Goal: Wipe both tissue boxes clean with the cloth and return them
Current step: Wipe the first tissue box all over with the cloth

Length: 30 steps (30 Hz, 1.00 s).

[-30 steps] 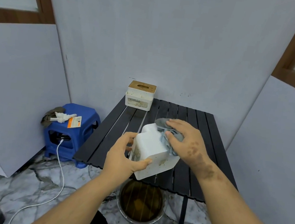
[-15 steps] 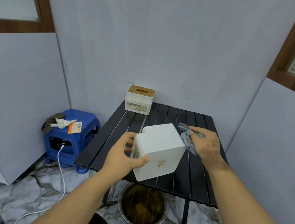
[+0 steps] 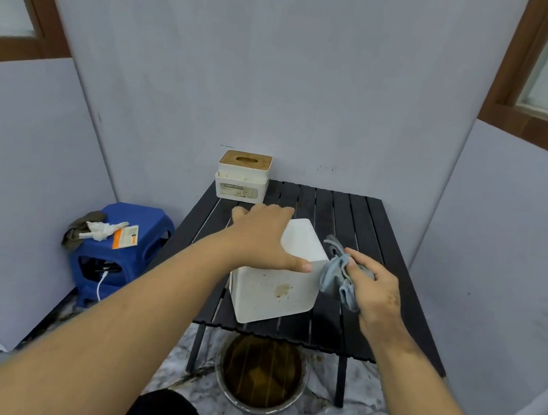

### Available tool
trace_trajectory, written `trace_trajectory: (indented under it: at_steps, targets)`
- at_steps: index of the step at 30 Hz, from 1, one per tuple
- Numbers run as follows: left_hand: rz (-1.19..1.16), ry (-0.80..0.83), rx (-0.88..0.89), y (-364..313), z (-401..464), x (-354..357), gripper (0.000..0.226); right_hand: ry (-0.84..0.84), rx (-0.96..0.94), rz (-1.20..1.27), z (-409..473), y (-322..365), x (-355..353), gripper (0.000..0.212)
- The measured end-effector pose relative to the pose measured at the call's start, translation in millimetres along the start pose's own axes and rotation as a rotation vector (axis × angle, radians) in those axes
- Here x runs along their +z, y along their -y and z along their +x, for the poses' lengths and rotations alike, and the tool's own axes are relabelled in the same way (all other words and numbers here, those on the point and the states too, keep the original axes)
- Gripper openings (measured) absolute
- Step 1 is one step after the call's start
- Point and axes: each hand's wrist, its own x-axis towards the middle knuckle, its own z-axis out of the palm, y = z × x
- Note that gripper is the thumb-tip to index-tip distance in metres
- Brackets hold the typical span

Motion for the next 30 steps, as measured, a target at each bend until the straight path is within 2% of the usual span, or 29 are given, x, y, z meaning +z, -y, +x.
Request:
trace_trajectory:
  at_steps: [3,5,7,9,12,15,18,20,24,28,30]
  targets:
    - [0.197,0.074,0.048,-15.1,23.4,1.7,0.070,0.066,-0.013,-0.047,-6.6,-4.1,9.6,0.016]
    - [0.295,0.074,0.069,-18.9,34.0,2.9,0.068,0.152,-0.035,-0.070,-13.9,-4.1,10.0,0.027]
    - [0.315,0.091,0.071,-18.4,40.9,3.4,0.070,0.237,-0.045,-0.068,-18.3,-3.0,5.9,0.040]
    - [0.311,0.121,0.066,-17.4,44.7,3.4,0.069,0.298,-0.040,-0.051,-20.2,-1.8,3.3,0.045]
    - [0.324,0.130,0.090,-18.0,46.3,-0.1,0.065,0.261,-0.049,-0.119,-18.3,-0.8,3.8,0.052]
    - [0.317,0.100,0.120,-15.3,40.6,-12.8,0.071,0.259,-0.080,-0.108,-15.8,10.3,-1.5,0.045]
    - [0.179,0.018,0.121,-14.2,20.9,-34.4,0.101,0.278,-0.102,-0.005,-12.5,37.6,-13.2,0.039]
    - [0.006,-0.048,0.118,-11.9,6.1,-44.8,0.110,0.251,-0.143,0.004,-7.3,55.1,-20.6,0.035]
    - [-0.335,-0.126,0.123,4.3,-17.7,-29.9,0.102,0.171,-0.244,-0.143,3.0,74.0,-27.0,0.034]
    - [-0.503,-0.224,0.106,21.6,-32.0,18.8,0.106,0.150,-0.308,-0.315,-2.0,71.8,-18.7,0.031]
    - [-0.570,-0.253,0.114,29.3,-36.3,39.1,0.100,0.171,-0.351,-0.442,-7.5,65.4,-10.2,0.032]
